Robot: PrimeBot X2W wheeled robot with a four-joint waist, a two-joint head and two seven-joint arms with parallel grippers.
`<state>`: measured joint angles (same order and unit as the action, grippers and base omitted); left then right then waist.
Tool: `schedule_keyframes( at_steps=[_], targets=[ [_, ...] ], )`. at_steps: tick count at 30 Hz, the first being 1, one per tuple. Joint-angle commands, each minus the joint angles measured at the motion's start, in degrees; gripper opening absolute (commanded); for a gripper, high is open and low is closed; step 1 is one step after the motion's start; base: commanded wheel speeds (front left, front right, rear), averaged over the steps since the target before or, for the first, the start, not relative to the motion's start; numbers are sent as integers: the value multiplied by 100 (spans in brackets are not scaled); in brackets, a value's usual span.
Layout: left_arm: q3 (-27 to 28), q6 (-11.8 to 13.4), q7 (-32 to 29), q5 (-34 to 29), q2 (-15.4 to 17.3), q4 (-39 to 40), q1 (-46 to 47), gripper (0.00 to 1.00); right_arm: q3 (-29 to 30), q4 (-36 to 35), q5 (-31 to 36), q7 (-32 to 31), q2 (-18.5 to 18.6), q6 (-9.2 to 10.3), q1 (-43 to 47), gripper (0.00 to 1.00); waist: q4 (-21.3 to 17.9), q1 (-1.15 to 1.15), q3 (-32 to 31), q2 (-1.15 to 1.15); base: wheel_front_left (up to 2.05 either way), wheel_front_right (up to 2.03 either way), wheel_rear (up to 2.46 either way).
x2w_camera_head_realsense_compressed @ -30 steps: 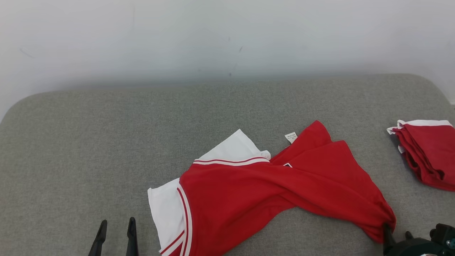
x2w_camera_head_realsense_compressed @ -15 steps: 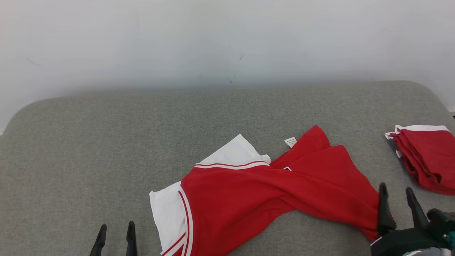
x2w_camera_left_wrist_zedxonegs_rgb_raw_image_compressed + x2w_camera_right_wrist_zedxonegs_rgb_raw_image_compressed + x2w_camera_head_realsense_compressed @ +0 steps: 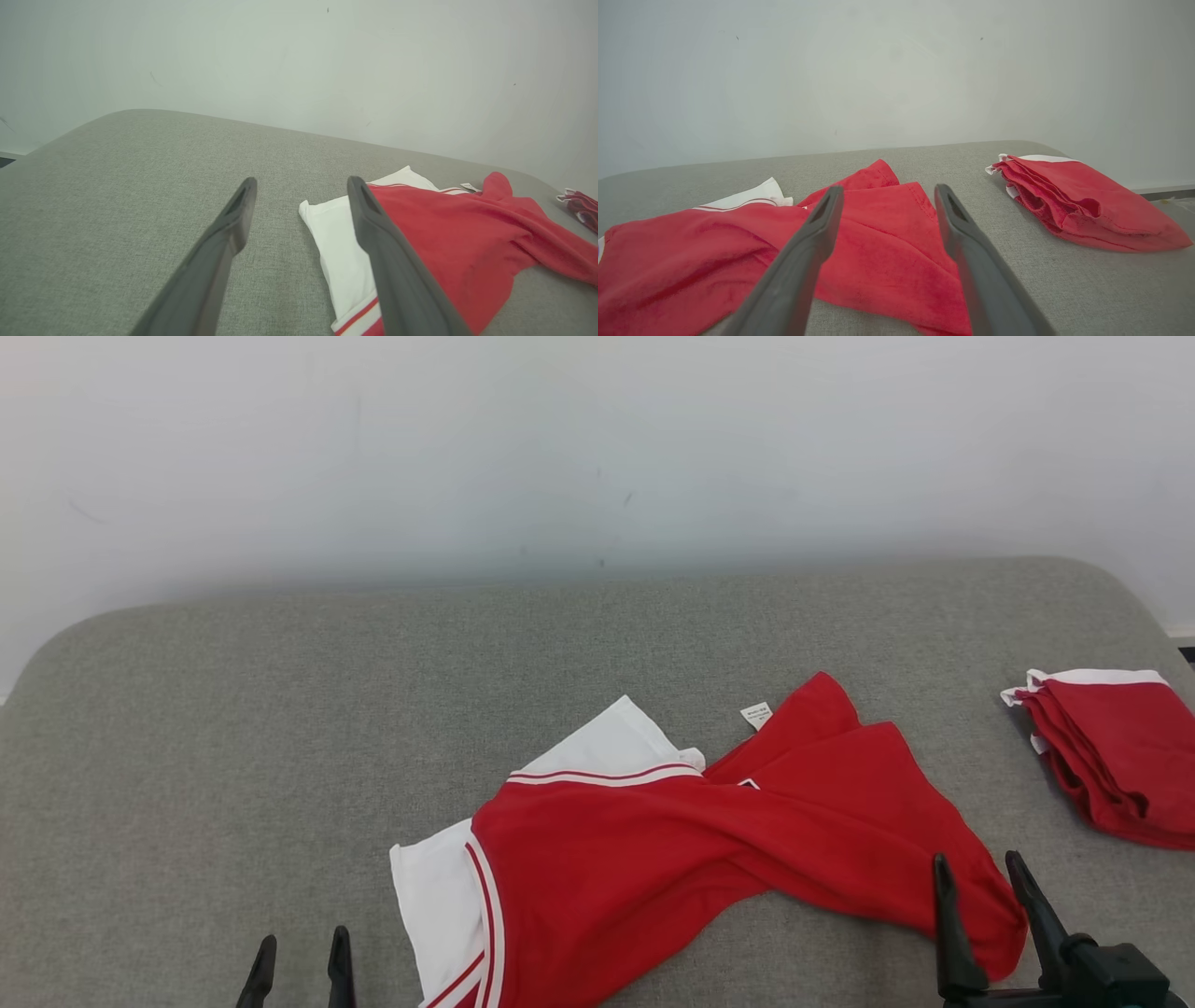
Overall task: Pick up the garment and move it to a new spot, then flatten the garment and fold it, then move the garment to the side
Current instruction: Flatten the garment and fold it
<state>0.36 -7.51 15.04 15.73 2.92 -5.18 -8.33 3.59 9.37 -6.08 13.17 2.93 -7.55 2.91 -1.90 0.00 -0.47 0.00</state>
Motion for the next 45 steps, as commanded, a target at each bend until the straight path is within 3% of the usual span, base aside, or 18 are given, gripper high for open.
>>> schedule_keyframes(
  at_steps=[1, 6, 15, 23, 28, 37, 45],
  targets=[
    [17, 6, 19, -24, -6, -13, -87, 100, 45, 10, 16, -2, 11, 12, 74, 100, -6, 0, 0, 0, 0, 0, 0],
    [30, 5, 19, -20, -6, 0, -88, 100, 302, 95, -53, -280, 5, 12, -22, 100, -44, 0, 8, 0, 0, 0, 0],
    [-36, 6, 19, -35, -6, 13, -56, 100, 614, 197, -2, -1428, 174, 12, -535, 100, -48, 0, 48, 0, 0, 0, 0],
    [-282, 5, 19, -128, 7, -214, 162, 100, 567, 67, -41, -1425, 150, 12, -575, 100, 52, 0, 61, 0, 0, 0, 0],
    [-744, 7, 18, -94, 248, -849, 765, 100, 472, 38, -95, -1382, 90, 12, -495, 100, -11, 0, 92, 0, 0, 0, 0],
    [-1107, 7, -803, 49, 440, -2033, 2445, 100, 74, -9, -175, -1366, 29, 12, -619, 100, -510, 0, 378, 0, 0, 0, 0],
    [-1091, 134, -2124, 157, 573, -3058, 3735, 100, -269, -44, -251, -1300, 4, 12, -832, 100, -1228, 0, 934, 0, 0, 0, 0]
  ],
)
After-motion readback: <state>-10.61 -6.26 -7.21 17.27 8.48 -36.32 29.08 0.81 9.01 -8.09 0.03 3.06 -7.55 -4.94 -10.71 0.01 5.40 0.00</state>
